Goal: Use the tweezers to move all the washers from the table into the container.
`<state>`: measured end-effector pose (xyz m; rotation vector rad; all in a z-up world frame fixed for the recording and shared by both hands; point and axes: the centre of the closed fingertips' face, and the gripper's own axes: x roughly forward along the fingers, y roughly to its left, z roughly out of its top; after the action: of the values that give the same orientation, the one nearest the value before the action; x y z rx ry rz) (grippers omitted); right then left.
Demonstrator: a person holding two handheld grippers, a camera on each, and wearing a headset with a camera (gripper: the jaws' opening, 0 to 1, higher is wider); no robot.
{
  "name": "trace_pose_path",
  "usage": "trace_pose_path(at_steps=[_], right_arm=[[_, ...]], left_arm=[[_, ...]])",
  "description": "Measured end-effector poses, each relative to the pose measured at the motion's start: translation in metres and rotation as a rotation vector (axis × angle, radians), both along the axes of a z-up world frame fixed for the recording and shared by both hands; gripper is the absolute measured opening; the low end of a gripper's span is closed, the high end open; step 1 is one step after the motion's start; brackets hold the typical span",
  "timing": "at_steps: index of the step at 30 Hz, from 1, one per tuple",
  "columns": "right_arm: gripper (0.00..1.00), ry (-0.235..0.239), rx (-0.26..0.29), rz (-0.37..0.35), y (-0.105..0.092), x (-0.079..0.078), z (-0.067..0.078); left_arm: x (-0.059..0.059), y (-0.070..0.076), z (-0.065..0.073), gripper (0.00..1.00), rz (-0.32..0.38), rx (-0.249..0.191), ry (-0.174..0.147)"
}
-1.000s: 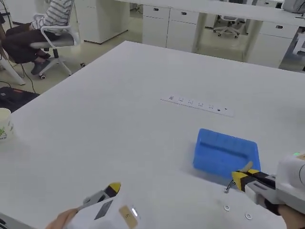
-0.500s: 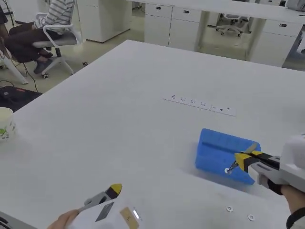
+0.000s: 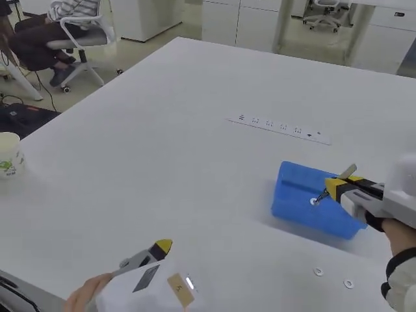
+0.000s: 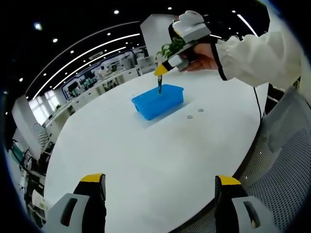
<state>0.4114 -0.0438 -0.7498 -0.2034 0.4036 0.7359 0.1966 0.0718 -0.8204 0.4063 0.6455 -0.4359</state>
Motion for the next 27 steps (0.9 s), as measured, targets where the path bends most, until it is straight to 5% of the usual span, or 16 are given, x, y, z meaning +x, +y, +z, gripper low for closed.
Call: trace_pose_path(at_steps=[10, 27], right_arm=[[0.02, 0.03, -0.044, -0.005, 0.004, 0.015, -0.028], [0.02, 0.074, -0.065, -0.005, 0.007, 0.023, -0.053]], left_arm=[[-0.001, 0.0, -0.003, 0.95, -0.002, 0.001, 0.014], [-0.002, 0.002, -0.009, 0.94, -0.002, 0.019, 0.051]])
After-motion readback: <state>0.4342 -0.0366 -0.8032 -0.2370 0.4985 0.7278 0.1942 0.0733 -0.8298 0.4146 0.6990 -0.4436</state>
